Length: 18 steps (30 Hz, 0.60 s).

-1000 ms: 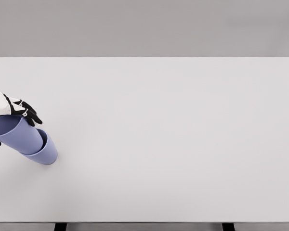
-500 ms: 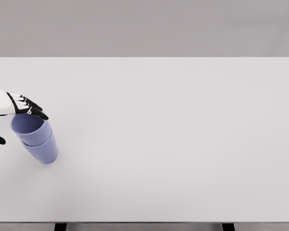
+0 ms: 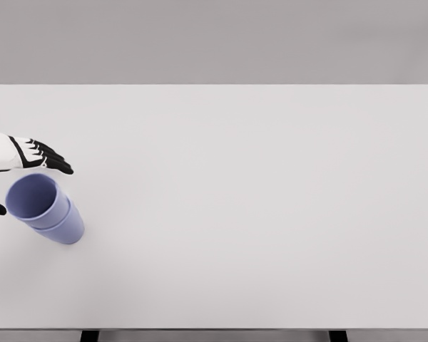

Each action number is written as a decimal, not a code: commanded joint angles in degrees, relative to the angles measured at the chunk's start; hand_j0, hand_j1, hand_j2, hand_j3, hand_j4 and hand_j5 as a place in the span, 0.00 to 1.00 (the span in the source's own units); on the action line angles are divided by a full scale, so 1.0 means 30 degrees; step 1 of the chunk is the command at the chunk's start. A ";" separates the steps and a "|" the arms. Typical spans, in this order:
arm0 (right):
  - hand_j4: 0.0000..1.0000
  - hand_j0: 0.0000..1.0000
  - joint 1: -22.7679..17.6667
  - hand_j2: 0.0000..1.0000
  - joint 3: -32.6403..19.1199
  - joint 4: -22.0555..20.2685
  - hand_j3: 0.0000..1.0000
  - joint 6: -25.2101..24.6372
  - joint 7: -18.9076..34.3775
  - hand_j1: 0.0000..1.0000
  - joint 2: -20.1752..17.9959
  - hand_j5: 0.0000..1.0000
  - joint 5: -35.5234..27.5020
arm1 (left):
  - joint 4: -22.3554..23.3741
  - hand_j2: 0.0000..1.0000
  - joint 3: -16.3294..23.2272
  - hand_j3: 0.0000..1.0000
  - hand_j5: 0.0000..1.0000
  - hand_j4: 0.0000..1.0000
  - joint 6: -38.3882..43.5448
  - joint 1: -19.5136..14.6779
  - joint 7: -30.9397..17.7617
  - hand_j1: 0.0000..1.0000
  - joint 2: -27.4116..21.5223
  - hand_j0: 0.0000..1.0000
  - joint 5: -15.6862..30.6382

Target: Place the right cup on the left cup with left arm

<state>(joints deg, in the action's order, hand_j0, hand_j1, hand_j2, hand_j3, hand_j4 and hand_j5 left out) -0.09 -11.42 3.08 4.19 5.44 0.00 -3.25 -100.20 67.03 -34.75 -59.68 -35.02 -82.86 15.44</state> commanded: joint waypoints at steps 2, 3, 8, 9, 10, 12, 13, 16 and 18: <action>1.00 1.00 0.0000 1.00 0.0000 0.0000 1.00 0.0011 0.0003 1.00 0.0000 1.00 -0.0001 | 0.0000 0.99 -0.0047 0.99 0.99 0.99 0.0041 -0.0028 0.0007 0.99 -0.0008 0.99 0.0128; 1.00 1.00 0.0000 1.00 0.0000 0.0000 1.00 0.0011 0.0003 1.00 0.0000 1.00 -0.0001 | 0.0000 0.99 -0.0047 0.99 0.99 0.99 0.0041 -0.0028 0.0007 0.99 -0.0008 0.99 0.0128; 1.00 1.00 0.0000 1.00 0.0000 0.0000 1.00 -0.0018 0.0003 1.00 0.0000 1.00 -0.0001 | 0.0000 0.99 -0.0047 0.99 0.99 0.99 0.0070 -0.0028 0.0007 0.99 -0.0008 0.99 0.0128; 1.00 1.00 0.0000 1.00 0.0000 0.0000 1.00 0.0011 0.0003 1.00 0.0000 1.00 -0.0001 | 0.0000 0.99 -0.0047 0.99 0.99 0.99 0.0041 -0.0028 0.0007 0.99 -0.0037 0.99 0.0128; 1.00 1.00 0.0000 1.00 0.0000 0.0000 1.00 0.0011 0.0003 1.00 0.0000 1.00 -0.0001 | 0.0000 0.99 -0.0047 0.99 0.99 0.99 0.0041 -0.0173 0.0007 0.99 -0.0067 0.99 0.0128; 1.00 1.00 0.0000 1.00 0.0000 0.0000 1.00 0.0011 0.0003 1.00 0.0000 1.00 -0.0001 | 0.0029 1.00 -0.0339 1.00 1.00 1.00 0.0041 -0.0233 0.0007 1.00 -0.0067 1.00 0.0157; 1.00 1.00 0.0000 1.00 0.0000 0.0000 1.00 0.0011 0.0003 1.00 0.0000 1.00 -0.0001 | 0.0030 1.00 -0.0895 1.00 1.00 1.00 0.0041 -0.0116 0.0007 1.00 -0.0038 1.00 0.0157; 1.00 1.00 0.0000 1.00 0.0000 0.0000 1.00 -0.0018 0.0003 1.00 0.0000 1.00 -0.0001 | 0.0146 1.00 -0.1101 1.00 1.00 1.00 0.0012 -0.0203 0.0007 1.00 -0.0038 1.00 0.0186; 1.00 1.00 0.0000 1.00 0.0000 0.0000 1.00 -0.0018 0.0003 1.00 0.0000 1.00 -0.0001 | 0.0176 1.00 -0.1102 1.00 1.00 1.00 0.0011 -0.0233 0.0007 1.00 -0.0038 1.00 0.0157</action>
<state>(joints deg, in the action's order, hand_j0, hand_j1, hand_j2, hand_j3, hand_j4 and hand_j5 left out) -0.09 -11.42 3.08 4.19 5.44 0.00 -3.25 -99.84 64.21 -34.83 -60.47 -35.02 -82.92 15.54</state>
